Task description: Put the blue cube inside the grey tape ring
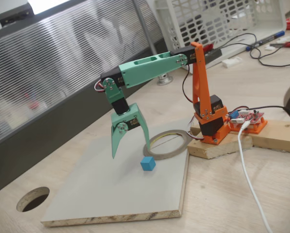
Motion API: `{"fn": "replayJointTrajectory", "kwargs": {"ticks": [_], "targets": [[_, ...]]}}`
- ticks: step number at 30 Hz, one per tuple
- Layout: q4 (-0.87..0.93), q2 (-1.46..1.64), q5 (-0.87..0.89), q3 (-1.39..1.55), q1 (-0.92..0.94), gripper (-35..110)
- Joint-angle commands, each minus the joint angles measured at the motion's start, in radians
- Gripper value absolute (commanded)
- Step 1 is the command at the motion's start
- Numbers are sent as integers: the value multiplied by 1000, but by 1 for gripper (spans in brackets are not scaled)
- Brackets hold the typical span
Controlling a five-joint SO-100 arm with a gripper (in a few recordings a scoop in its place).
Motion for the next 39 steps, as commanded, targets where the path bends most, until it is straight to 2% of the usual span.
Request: {"fn": "replayJointTrajectory", "kwargs": {"ticks": [1, 5, 28, 39], "targets": [[41, 21, 9, -17, -9, 89], [41, 21, 11, -17, -8, 93], [28, 17, 11, -15, -6, 93], [26, -213, 18, -28, -6, 93]]}}
